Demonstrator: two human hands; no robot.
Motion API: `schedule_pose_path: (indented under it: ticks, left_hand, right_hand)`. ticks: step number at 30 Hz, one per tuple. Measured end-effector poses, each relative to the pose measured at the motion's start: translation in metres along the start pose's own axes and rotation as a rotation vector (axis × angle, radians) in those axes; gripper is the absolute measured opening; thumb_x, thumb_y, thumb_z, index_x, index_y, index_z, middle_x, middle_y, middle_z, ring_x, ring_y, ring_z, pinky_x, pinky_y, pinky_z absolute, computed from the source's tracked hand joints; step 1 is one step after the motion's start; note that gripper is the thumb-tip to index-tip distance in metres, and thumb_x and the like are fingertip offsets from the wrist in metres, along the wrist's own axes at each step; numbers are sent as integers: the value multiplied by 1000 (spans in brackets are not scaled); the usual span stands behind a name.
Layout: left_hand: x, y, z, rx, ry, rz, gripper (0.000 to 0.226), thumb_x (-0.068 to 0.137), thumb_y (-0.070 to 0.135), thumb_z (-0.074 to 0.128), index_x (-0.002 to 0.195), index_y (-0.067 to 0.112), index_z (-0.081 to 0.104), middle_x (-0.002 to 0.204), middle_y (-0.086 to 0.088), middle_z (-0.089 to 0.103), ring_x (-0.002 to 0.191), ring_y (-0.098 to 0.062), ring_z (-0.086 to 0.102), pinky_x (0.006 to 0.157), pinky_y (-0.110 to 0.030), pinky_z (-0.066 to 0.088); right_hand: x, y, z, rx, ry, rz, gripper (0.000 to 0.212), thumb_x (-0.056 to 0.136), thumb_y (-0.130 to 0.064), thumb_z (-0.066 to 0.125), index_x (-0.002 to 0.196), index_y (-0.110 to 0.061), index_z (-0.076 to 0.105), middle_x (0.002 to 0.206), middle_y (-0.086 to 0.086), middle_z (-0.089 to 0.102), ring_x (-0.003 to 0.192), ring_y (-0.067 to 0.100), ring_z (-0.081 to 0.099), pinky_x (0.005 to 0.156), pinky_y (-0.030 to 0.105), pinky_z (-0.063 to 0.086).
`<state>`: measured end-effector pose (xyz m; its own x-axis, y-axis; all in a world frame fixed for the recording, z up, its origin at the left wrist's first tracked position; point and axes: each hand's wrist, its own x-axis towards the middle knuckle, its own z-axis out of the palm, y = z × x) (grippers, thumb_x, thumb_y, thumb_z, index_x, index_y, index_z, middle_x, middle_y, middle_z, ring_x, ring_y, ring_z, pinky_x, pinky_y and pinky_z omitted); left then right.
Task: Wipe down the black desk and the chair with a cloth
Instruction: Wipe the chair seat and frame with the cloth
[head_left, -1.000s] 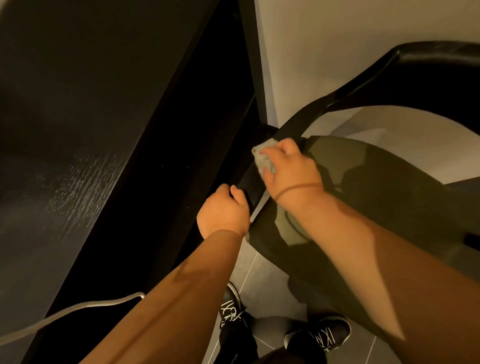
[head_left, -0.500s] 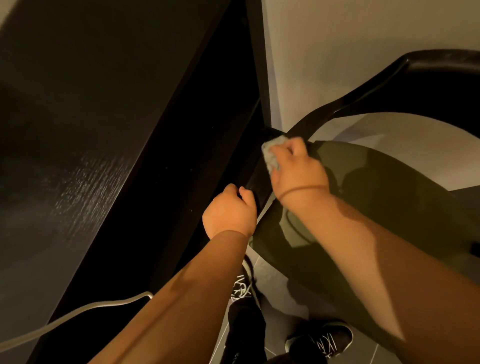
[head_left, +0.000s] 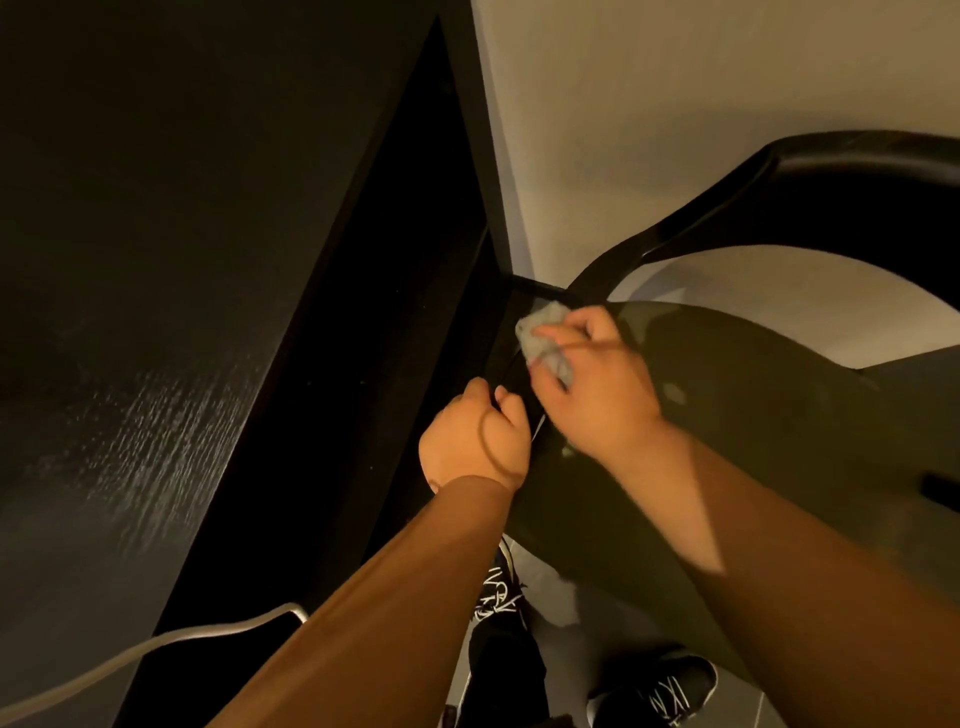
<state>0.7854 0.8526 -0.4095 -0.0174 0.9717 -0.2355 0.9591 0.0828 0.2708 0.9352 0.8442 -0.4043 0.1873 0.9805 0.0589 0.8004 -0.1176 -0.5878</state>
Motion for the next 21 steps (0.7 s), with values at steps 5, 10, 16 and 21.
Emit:
schedule_pose_path:
  ticks: [5,10,16,21]
  left_hand:
    - [1,3,1,-2,24,51,39,93,50,15,84,25,43,65,5,48,60,-23,51,55,-34,37]
    - [21,25,1,-19,-25,75,47,96,51,17,96,23,54,69,2,58,62,-23,58,58,-37,53]
    - [33,38,1,23,-59,104,33,106,44,29,99,23,53,74,4,57,64,-20,55,55,-33,38]
    - [32,40,0,50,-29,97,30,105,44,31,92,24,48,70,5,53,62,-20,53,55,-34,33]
  right_hand:
    - [8,12,1,-34,-117,-144,31,88,-29,70,118,-21,66,122,6,52,80,24,65,61,35,57]
    - [65,46,-12,34,117,140,39,95,-22,60,134,-25,60,132,3,49,100,20,58,82,30,50]
    - [19,19,-10,68,44,22,38,91,-24,64,128,-17,66,133,6,48,97,20,60,80,32,57]
    - [38,35,-12,21,-39,-108,36,89,-17,72,125,-20,68,130,6,49,89,24,64,73,38,59]
